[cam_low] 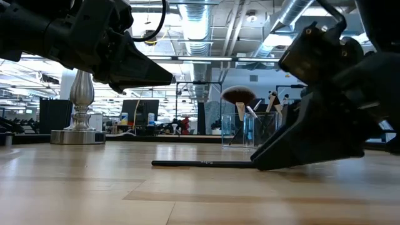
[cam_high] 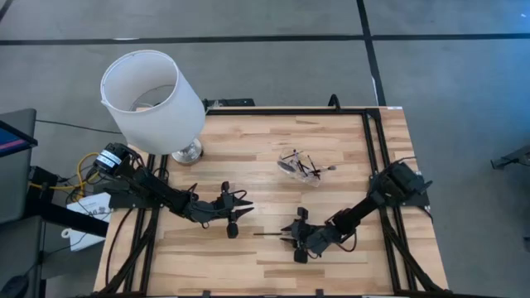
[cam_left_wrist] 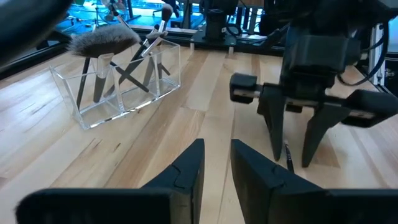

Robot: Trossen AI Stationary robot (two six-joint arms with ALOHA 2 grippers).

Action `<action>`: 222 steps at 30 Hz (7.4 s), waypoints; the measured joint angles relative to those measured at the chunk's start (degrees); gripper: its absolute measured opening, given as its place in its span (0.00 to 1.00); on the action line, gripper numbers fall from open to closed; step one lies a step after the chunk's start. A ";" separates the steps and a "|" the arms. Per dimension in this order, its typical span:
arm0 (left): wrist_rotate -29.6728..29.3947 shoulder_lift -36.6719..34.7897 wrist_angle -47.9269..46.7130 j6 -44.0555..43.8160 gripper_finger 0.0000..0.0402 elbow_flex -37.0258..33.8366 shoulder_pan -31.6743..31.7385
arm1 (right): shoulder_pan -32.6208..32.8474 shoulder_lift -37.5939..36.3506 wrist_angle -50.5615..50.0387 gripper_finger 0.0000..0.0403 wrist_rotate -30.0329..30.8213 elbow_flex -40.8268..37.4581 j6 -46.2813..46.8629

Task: Put items in baskets/containers
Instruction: Put the black eyeshadow brush into the transparent organizer

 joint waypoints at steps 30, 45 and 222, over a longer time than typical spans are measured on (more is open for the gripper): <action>26.06 0.00 0.07 -2.44 0.21 1.29 2.45 | -7.93 -0.73 -0.82 0.02 -13.12 0.69 0.12; 26.00 13.06 -0.08 -3.40 0.50 5.88 4.54 | -9.17 -0.51 -2.92 0.01 -11.93 3.89 -3.53; 12.39 -70.92 -33.39 12.20 0.01 -15.42 13.35 | -21.32 -66.01 -44.42 0.25 -4.38 -0.70 -28.01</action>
